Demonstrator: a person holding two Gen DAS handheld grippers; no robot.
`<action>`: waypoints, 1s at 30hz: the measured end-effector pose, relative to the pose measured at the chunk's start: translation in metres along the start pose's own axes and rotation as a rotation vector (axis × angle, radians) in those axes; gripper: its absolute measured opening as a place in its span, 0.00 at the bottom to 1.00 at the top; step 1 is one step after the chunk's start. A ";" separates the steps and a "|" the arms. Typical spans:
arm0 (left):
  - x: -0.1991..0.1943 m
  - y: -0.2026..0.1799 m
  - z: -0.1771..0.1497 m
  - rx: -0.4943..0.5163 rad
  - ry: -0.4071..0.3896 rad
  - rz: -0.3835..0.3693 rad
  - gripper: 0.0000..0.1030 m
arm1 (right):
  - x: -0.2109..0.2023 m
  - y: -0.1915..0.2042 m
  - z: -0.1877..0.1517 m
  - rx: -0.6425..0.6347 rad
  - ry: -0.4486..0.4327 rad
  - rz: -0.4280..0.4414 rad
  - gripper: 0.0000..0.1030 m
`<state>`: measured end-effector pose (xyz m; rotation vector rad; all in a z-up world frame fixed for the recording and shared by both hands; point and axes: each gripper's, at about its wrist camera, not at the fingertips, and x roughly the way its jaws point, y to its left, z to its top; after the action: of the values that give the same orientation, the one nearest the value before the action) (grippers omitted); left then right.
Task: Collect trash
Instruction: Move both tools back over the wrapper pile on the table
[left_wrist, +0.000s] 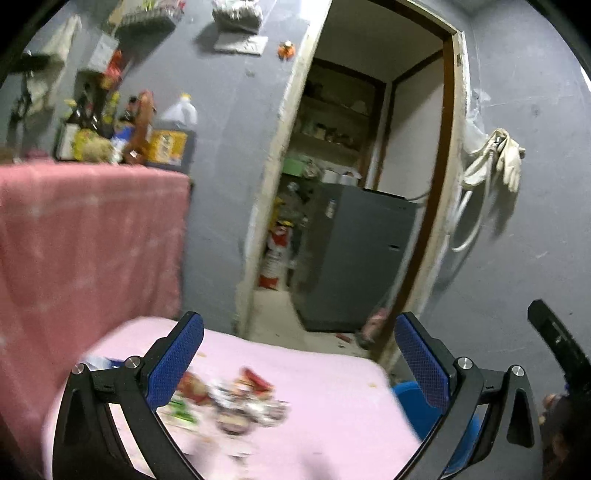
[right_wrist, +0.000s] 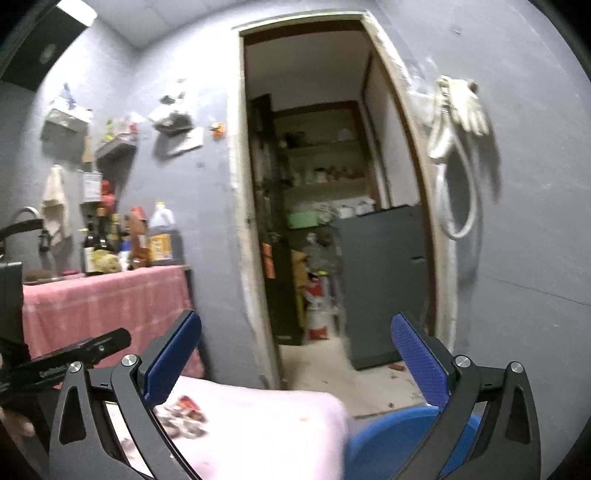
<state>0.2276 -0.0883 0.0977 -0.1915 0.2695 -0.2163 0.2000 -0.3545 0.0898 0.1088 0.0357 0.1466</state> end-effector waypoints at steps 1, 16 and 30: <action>-0.004 0.007 -0.001 0.013 -0.006 0.020 0.98 | 0.002 0.009 0.000 -0.006 -0.002 0.014 1.00; 0.010 0.096 -0.044 0.059 0.193 0.149 0.98 | 0.076 0.079 -0.055 -0.032 0.240 0.188 1.00; 0.055 0.120 -0.087 0.072 0.415 0.125 0.97 | 0.123 0.080 -0.102 -0.009 0.479 0.206 0.99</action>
<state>0.2772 0.0001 -0.0236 -0.0563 0.6825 -0.1400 0.3060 -0.2468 -0.0056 0.0663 0.5028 0.3761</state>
